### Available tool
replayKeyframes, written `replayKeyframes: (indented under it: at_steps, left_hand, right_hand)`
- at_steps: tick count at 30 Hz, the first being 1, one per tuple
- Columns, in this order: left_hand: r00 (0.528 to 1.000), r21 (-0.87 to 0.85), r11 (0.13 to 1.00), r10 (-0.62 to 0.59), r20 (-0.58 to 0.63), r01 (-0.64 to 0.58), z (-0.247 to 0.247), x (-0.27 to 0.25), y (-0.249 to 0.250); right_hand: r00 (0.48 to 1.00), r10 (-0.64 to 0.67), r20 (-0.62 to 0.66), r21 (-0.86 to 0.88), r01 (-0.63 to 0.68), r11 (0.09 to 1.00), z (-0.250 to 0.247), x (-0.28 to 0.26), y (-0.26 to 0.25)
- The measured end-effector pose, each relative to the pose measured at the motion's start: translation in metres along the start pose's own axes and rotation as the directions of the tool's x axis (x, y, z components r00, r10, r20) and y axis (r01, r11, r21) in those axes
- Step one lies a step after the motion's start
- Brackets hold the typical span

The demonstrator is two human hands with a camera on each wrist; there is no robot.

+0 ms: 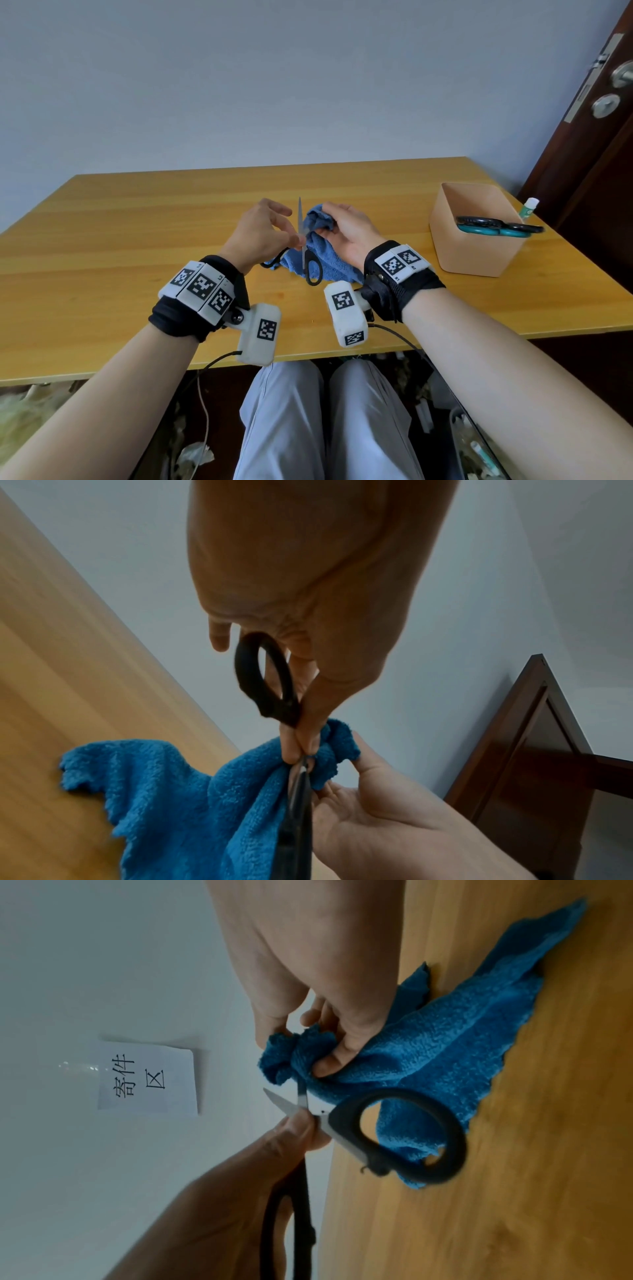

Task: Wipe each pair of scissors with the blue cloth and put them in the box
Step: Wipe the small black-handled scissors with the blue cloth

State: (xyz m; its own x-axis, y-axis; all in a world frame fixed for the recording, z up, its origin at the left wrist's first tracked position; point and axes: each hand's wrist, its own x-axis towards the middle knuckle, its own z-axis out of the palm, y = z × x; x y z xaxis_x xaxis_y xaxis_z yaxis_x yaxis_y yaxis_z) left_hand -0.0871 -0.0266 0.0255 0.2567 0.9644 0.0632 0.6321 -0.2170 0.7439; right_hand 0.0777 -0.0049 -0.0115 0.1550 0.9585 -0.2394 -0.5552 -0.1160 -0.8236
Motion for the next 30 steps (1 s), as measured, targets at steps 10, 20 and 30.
replayKeyframes:
  at_steps: [10,20,30]
  left_hand:
    - [0.997,-0.090,0.996,-0.025,-0.067,0.019,-0.007,0.001,-0.018]
    - [0.992,-0.233,0.972,-0.021,-0.124,-0.008,-0.004,0.006,-0.018]
    - [0.981,-0.428,0.900,-0.152,-0.119,0.088,-0.009,0.009,-0.032]
  right_hand:
    - [0.977,-0.110,-0.182,0.033,0.118,0.993,-0.016,0.000,-0.011]
    - [0.979,-0.020,0.202,-0.458,0.112,0.882,0.004,-0.025,0.012]
    - [0.995,-0.060,0.078,-0.517,0.092,0.851,-0.010,-0.023,0.008]
